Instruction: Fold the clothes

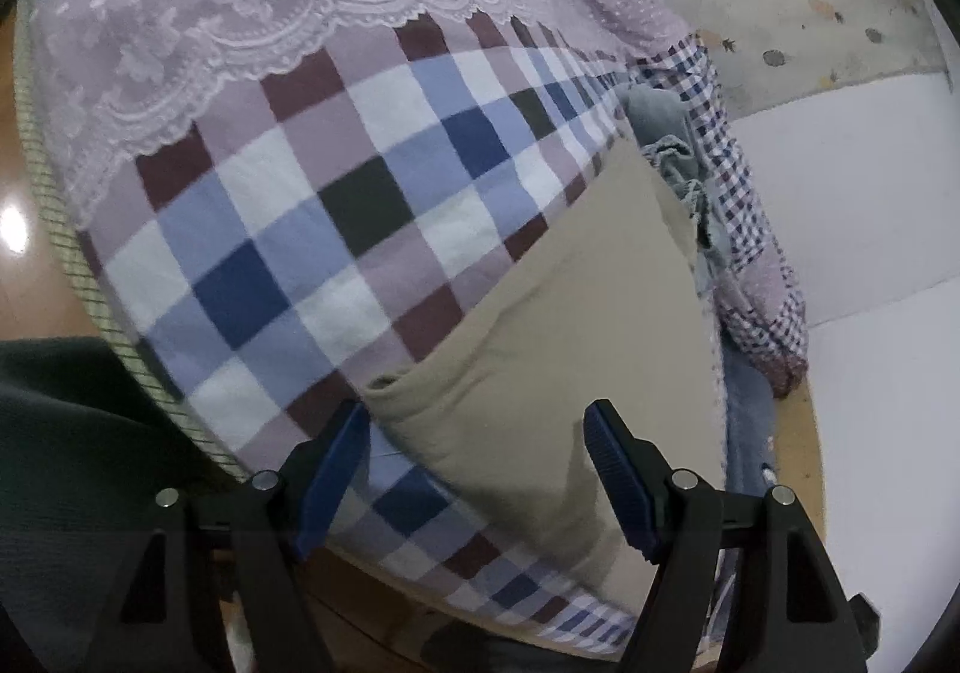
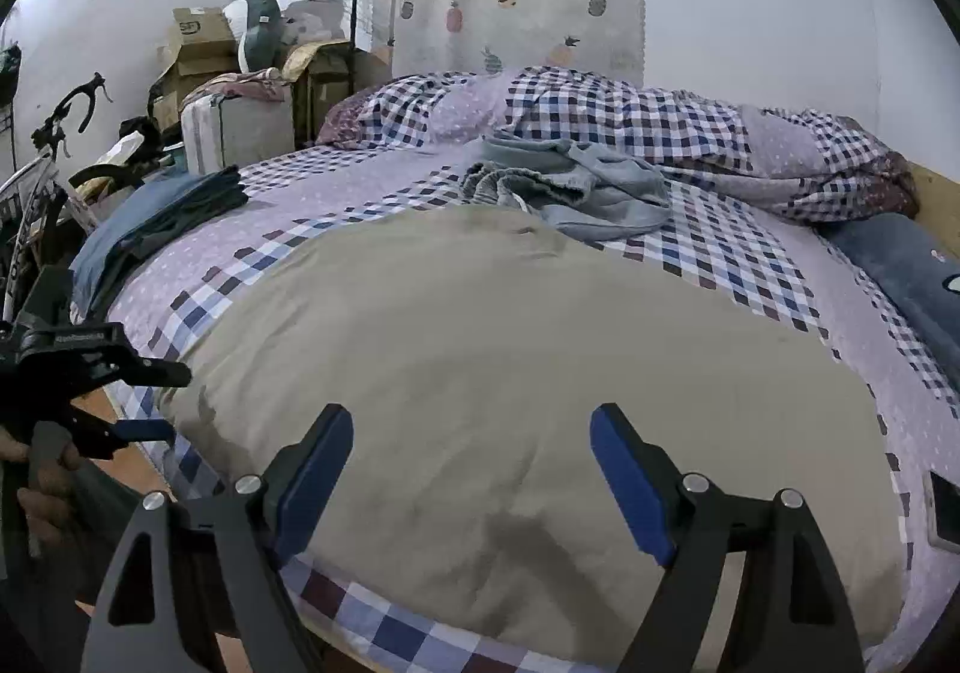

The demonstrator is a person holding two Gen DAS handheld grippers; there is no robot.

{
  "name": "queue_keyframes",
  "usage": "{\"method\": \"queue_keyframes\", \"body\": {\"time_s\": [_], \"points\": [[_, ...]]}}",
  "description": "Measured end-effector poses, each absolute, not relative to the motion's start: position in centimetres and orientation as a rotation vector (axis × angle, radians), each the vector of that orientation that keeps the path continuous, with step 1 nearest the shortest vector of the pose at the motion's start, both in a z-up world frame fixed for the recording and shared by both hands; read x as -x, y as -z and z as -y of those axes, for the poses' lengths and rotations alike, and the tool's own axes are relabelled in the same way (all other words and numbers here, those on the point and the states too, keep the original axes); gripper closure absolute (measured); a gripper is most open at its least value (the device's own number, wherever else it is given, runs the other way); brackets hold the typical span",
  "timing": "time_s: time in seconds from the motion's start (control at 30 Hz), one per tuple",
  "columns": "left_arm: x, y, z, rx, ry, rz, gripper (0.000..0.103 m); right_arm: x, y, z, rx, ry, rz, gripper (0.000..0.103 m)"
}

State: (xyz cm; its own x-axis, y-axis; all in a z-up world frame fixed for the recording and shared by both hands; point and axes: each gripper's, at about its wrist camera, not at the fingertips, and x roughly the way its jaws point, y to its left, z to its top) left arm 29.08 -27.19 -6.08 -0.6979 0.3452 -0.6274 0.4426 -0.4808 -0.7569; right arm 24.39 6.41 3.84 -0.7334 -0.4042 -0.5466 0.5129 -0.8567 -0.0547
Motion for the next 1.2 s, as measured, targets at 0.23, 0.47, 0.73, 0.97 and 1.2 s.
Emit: {"method": "queue_keyframes", "body": {"time_s": [0.23,0.47,0.73,0.97,1.2], "points": [[-29.4,5.7,27.7,-1.125,2.369,-1.585,0.038,-25.7,-3.0,-4.2,-0.659,2.489,-0.431,0.018],[-30.5,5.9,28.6,-1.112,2.338,-1.598,0.086,-27.5,-2.0,-1.1,-0.554,2.424,-0.59,0.018],[-32.4,4.2,29.3,-1.049,2.409,-1.716,0.094,-31.8,0.5,4.3,-0.361,2.245,-0.845,0.018],[-33.3,3.2,30.3,-0.99,2.447,-1.911,0.096,-34.2,2.7,8.5,-0.185,2.146,-1.028,0.019],[-33.2,3.1,30.8,-0.96,2.441,-2.043,0.098,-32.9,4.5,10.9,-0.101,2.17,-1.165,0.029]]}}
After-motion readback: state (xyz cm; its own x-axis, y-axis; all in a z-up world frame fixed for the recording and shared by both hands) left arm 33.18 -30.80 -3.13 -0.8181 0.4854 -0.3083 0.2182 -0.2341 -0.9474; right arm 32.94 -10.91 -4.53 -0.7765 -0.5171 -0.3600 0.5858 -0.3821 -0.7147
